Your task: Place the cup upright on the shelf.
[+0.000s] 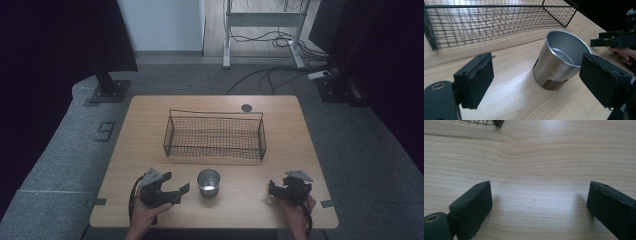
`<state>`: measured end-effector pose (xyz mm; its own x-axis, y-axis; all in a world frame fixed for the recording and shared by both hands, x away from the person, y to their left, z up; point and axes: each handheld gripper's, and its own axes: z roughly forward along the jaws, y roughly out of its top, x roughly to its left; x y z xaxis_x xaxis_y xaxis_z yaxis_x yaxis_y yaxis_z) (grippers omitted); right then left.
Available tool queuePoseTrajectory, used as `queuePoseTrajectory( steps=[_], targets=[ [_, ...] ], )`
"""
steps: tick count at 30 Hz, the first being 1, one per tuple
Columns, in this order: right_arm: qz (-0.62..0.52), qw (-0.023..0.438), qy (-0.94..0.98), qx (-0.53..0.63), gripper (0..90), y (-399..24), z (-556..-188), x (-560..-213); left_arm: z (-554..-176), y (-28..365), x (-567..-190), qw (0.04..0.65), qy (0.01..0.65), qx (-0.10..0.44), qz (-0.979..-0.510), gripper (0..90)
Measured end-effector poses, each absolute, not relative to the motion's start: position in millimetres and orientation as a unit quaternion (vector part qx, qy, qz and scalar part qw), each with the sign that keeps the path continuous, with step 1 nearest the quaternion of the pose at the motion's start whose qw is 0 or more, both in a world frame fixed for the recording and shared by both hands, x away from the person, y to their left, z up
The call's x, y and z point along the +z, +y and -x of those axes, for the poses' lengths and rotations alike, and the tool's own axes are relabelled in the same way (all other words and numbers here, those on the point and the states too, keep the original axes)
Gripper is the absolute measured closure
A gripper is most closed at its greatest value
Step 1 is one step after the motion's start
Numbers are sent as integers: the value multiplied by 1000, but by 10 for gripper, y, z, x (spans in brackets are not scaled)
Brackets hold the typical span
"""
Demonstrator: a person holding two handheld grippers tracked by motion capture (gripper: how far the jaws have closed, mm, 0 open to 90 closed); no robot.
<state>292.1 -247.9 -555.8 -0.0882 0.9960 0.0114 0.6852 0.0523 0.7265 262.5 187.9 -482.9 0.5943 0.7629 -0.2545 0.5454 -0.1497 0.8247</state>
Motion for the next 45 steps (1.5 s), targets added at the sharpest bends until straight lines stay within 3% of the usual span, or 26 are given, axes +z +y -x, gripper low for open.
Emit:
queuePoseTrajectory(
  steps=[45],
  targets=[
    [-621,266,676,295,71,-2474,-2922,-5557,-2739,1211,-4964,465,396,94,-786,27]
  ],
)
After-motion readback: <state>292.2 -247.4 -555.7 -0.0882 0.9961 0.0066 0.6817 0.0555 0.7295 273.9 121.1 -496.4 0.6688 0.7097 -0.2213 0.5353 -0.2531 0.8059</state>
